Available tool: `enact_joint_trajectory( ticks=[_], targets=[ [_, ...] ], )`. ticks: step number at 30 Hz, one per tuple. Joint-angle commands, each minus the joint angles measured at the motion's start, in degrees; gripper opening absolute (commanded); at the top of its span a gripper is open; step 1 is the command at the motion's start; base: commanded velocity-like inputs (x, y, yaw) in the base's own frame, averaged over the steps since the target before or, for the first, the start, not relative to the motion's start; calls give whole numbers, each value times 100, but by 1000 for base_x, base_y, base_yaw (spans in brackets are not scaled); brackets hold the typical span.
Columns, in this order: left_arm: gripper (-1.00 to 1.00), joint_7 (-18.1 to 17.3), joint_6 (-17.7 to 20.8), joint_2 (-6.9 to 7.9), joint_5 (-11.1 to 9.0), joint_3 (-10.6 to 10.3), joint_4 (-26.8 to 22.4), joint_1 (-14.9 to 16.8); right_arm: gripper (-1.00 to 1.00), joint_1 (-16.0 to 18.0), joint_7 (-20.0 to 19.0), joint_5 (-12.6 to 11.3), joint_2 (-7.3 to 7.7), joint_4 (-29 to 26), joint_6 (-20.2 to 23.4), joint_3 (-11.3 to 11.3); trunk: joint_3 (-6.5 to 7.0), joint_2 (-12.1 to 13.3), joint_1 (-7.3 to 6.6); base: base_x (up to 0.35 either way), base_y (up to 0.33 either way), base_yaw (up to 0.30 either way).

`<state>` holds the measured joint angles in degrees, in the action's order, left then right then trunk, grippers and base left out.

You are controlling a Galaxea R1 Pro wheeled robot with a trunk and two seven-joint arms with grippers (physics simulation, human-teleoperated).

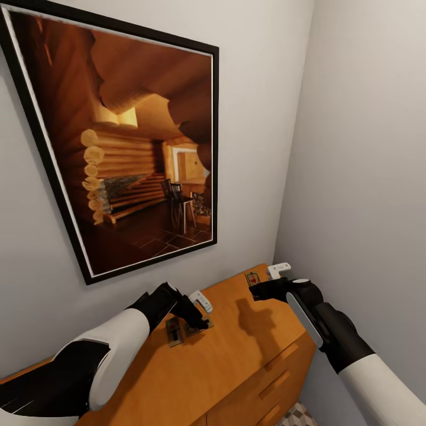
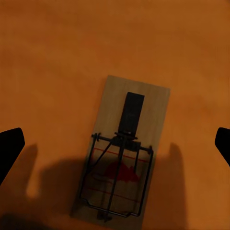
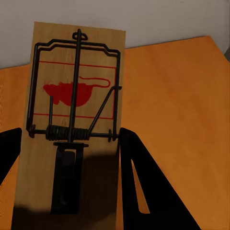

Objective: Take the four mousetraps from the cabinet in the bathroom and place them on the bathroom floor. Make sure all four end up on the same floor surface, and ensure that at least two of them are either under or directly next to the same bathroom sink.

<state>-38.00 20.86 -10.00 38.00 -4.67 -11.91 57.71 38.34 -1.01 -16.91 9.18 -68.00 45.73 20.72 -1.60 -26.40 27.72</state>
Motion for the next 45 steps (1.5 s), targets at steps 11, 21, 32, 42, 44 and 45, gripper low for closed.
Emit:
enact_joint_trajectory(
  ticks=[11, 21, 32, 42, 44, 45],
  targets=[
    [100, -15, 41, 0, -3, -25, -13, 3, -100, 7, -13, -14, 51, -254, 102, -125, -13, -13, 4, 0, 0, 0],
    [100, -15, 42, 0, 0, -25, -13, 4, -100, 7, -13, -14, 50, -260, 137, -322, -139, -293, 157, 0, 0, 0],
    [100, -15, 46, 0, -1, -25, -13, 3, -100, 7, -13, -14, 49, -251, 138, -323, -247, -534, 289, 0, 0, 0],
    [100, -411, 64, 0, -8, -25, -10, 3, -100, 7, -13, -14, 49, -249, 138, -323, -247, -534, 289, 0, 0, 0],
    [100, -531, 66, 0, -6, -25, -9, 3, -100, 7, -13, -14, 49, -246, 138, -319, -247, -534, 289, 0, 0, 0],
    [100, -579, 66, 0, -5, -25, -7, 3, -100, 7, -13, -16, 49, -244, 138, -317, -247, -534, 289, 0, 0, 0]
  ],
)
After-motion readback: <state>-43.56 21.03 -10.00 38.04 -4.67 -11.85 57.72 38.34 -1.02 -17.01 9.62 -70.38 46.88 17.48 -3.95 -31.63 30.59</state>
